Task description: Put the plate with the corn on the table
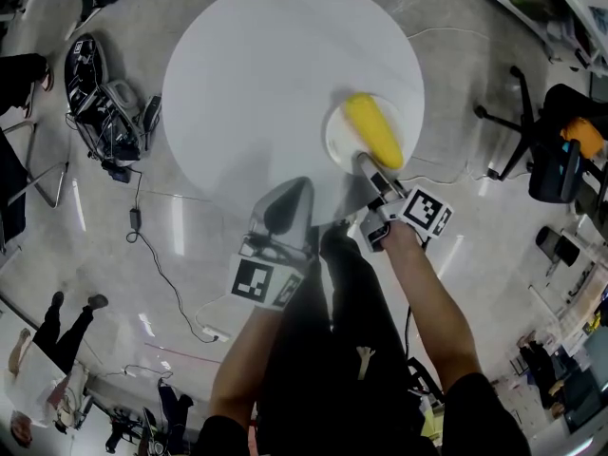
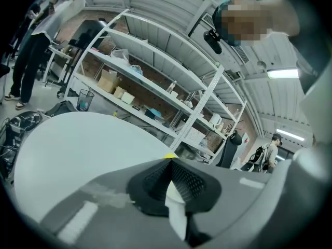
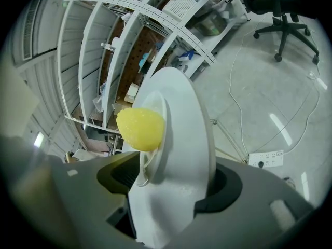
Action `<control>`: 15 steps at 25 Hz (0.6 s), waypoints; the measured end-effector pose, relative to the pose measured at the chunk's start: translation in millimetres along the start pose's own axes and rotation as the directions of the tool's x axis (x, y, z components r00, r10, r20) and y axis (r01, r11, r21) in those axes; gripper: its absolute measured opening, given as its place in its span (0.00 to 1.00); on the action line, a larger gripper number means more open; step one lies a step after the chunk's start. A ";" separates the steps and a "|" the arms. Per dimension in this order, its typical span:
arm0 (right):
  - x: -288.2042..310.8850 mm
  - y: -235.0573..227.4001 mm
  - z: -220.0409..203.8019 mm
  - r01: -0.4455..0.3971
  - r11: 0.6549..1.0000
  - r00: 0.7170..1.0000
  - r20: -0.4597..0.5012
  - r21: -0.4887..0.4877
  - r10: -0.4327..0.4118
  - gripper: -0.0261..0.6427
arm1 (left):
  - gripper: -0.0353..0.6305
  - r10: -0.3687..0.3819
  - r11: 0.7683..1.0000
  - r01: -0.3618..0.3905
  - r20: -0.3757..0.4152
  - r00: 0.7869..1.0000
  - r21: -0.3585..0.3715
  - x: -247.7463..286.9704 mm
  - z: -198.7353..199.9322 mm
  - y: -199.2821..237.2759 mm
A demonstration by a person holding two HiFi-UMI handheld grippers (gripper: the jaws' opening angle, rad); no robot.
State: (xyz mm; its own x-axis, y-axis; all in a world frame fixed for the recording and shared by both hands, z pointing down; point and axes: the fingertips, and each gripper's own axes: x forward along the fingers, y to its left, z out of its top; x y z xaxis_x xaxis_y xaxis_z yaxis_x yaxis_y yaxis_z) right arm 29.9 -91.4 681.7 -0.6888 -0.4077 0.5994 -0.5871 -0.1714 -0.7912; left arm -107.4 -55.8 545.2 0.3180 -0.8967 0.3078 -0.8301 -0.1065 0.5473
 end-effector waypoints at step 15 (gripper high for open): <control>-19.9 5.0 -9.5 -0.084 0.996 0.996 -0.022 -0.015 0.084 0.52 | 0.06 -0.005 1.000 0.005 0.007 1.000 -0.005 1.0 -10.2 -16.1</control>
State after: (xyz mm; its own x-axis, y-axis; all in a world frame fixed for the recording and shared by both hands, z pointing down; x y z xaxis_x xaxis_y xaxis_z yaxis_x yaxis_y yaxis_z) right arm 36.6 -75.7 667.0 -0.7447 -0.4009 0.5335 -0.5333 -0.1229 -0.8369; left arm -89.1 -50.6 544.6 0.3192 -0.8991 0.2994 -0.8260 -0.1091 0.5530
